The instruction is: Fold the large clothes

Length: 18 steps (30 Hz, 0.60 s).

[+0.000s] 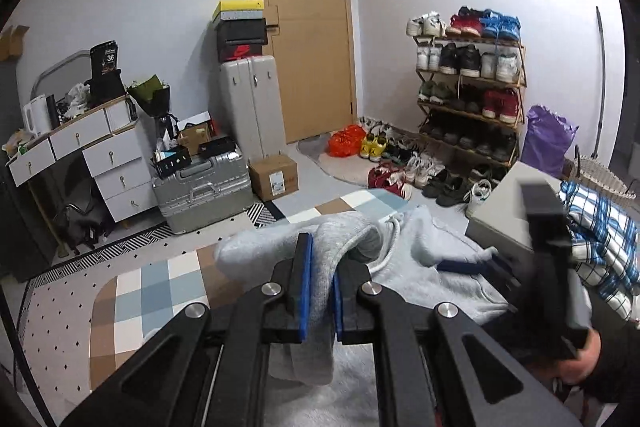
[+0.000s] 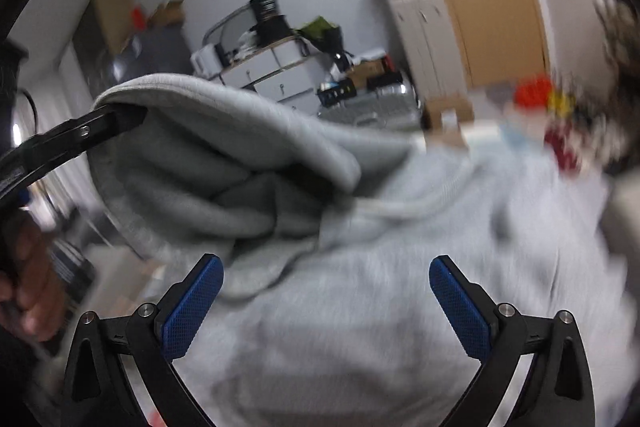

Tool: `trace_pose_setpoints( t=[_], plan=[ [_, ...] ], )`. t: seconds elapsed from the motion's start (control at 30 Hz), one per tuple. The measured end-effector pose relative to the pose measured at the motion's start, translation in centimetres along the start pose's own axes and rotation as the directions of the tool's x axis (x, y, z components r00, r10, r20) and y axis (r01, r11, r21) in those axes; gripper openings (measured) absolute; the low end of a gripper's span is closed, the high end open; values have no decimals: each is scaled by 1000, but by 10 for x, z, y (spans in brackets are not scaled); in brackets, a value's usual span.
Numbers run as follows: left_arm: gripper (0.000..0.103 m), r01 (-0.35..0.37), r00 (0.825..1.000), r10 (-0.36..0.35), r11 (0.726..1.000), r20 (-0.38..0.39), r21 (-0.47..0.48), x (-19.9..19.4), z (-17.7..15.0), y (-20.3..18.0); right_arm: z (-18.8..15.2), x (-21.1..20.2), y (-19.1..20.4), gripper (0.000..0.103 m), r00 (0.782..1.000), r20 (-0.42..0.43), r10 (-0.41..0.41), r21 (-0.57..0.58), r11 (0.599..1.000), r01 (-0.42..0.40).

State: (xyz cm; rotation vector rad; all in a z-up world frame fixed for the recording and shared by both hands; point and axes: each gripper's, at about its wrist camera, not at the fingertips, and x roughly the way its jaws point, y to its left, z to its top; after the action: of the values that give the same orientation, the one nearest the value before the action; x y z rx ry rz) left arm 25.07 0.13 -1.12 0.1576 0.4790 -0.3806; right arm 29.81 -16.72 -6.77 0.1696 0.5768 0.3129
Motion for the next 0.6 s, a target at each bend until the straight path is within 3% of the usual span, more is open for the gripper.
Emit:
trace_pose_setpoints(
  t=[0.13, 0.27, 0.33, 0.4, 0.47, 0.6],
  plan=[
    [4, 34, 999, -34, 999, 22, -20, -5, -11, -6, 52, 49, 21, 103, 987, -65, -147, -203, 970, 131],
    [4, 51, 998, -47, 995, 45, -81, 1, -12, 7, 82, 84, 31, 100, 984, -101, -150, -296, 948, 114],
    [4, 57, 998, -52, 990, 44, -131, 10, -10, 18, 94, 88, 33, 80, 975, -60, -215, -329, 926, 184],
    [4, 49, 998, -42, 987, 48, -155, 16, -3, 24, 107, 81, 34, 30, 977, -58, -203, -304, 936, 176],
    [4, 41, 996, -27, 984, 83, -171, 16, 1, 25, 112, 63, 44, 13, 977, -12, -213, -323, 926, 198],
    [4, 104, 986, -70, 966, 149, -235, -10, 11, 23, 120, 3, 79, 9, 944, 183, -274, -413, 850, 327]
  ],
)
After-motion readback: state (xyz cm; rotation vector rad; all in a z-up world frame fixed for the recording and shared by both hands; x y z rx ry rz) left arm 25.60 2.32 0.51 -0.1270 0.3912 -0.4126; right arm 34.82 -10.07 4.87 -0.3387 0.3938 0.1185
